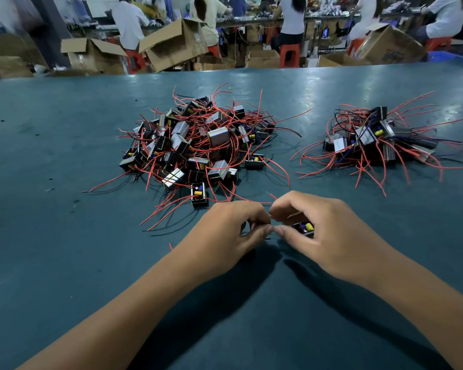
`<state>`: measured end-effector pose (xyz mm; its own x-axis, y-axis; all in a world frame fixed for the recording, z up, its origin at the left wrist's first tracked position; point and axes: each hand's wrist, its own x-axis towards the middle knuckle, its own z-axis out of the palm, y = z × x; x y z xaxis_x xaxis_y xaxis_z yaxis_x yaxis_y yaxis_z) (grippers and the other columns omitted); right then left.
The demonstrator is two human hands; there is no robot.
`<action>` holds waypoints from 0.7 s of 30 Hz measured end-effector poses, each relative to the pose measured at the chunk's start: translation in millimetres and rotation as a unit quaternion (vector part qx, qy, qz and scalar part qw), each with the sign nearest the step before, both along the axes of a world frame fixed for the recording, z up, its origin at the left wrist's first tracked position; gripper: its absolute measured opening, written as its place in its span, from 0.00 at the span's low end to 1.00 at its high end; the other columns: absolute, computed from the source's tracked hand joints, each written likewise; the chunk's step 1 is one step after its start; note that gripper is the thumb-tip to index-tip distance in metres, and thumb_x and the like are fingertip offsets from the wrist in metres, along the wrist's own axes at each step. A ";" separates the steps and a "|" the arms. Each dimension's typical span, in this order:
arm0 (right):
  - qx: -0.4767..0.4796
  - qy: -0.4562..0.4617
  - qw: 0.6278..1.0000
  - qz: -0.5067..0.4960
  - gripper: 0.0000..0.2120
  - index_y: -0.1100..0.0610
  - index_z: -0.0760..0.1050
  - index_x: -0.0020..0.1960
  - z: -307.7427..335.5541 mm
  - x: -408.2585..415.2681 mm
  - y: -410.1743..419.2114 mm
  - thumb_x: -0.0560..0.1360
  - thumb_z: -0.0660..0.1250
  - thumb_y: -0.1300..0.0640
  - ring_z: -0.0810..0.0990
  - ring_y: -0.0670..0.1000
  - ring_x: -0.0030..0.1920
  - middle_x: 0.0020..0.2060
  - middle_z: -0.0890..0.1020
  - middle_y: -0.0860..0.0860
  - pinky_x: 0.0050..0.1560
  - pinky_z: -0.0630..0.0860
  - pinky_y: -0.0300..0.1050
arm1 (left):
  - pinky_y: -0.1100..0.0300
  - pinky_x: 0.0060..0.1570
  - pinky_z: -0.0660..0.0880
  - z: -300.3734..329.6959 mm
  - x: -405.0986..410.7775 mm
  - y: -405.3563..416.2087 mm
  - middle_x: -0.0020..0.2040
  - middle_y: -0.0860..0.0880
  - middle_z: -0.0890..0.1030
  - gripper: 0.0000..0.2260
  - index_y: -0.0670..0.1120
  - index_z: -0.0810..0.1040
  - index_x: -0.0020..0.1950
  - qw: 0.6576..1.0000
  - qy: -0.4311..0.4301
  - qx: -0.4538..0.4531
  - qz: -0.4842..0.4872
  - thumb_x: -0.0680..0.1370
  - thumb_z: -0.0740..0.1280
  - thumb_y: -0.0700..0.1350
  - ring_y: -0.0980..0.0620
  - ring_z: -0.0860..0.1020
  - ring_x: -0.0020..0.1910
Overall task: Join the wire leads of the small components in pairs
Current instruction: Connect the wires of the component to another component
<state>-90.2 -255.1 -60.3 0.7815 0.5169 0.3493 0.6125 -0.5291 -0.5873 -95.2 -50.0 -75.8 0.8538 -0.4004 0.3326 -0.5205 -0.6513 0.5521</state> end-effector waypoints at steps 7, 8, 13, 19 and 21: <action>-0.007 0.006 1.000 -0.022 0.06 0.50 0.78 0.46 -7.6 5.2 -2.3 0.76 0.71 0.61 0.78 0.43 0.38 0.36 0.81 0.41 0.39 0.69 0.30 | 0.67 0.33 0.68 2.8 1.7 9.1 0.41 0.62 0.81 0.05 0.52 0.80 0.48 0.997 0.073 -0.036 -0.011 0.76 0.74 0.48 0.51 0.75 0.34; -0.007 0.006 0.999 -0.034 0.06 0.50 0.78 0.46 -8.0 5.7 -3.0 0.76 0.70 0.61 0.78 0.43 0.38 0.36 0.81 0.41 0.39 0.69 0.30 | 0.68 0.34 0.68 3.3 1.6 10.6 0.43 0.62 0.81 0.07 0.53 0.80 0.49 0.997 0.076 -0.028 -0.009 0.75 0.76 0.49 0.52 0.74 0.35; -0.014 0.003 0.998 -0.060 0.04 0.49 0.79 0.46 -8.5 8.6 -5.2 0.76 0.70 0.59 0.78 0.45 0.40 0.37 0.81 0.43 0.40 0.71 0.36 | 0.67 0.36 0.68 1.1 0.7 7.9 0.41 0.61 0.80 0.11 0.55 0.76 0.49 0.997 0.077 0.002 0.004 0.73 0.77 0.49 0.56 0.73 0.36; -0.007 0.004 0.999 -0.049 0.04 0.50 0.79 0.45 -6.1 6.8 -1.7 0.76 0.70 0.59 0.79 0.44 0.41 0.38 0.81 0.43 0.41 0.71 0.33 | 0.72 0.36 0.64 3.2 -3.1 3.4 0.38 0.60 0.77 0.06 0.52 0.79 0.50 0.999 0.002 -0.022 0.029 0.77 0.73 0.50 0.62 0.71 0.35; -0.003 0.010 0.999 -0.038 0.05 0.51 0.79 0.44 -5.9 5.1 -1.3 0.76 0.70 0.60 0.78 0.43 0.40 0.36 0.81 0.42 0.40 0.70 0.31 | 0.69 0.38 0.65 4.5 -3.3 0.3 0.39 0.58 0.77 0.03 0.50 0.80 0.48 0.999 -0.016 -0.015 0.030 0.78 0.72 0.47 0.62 0.72 0.37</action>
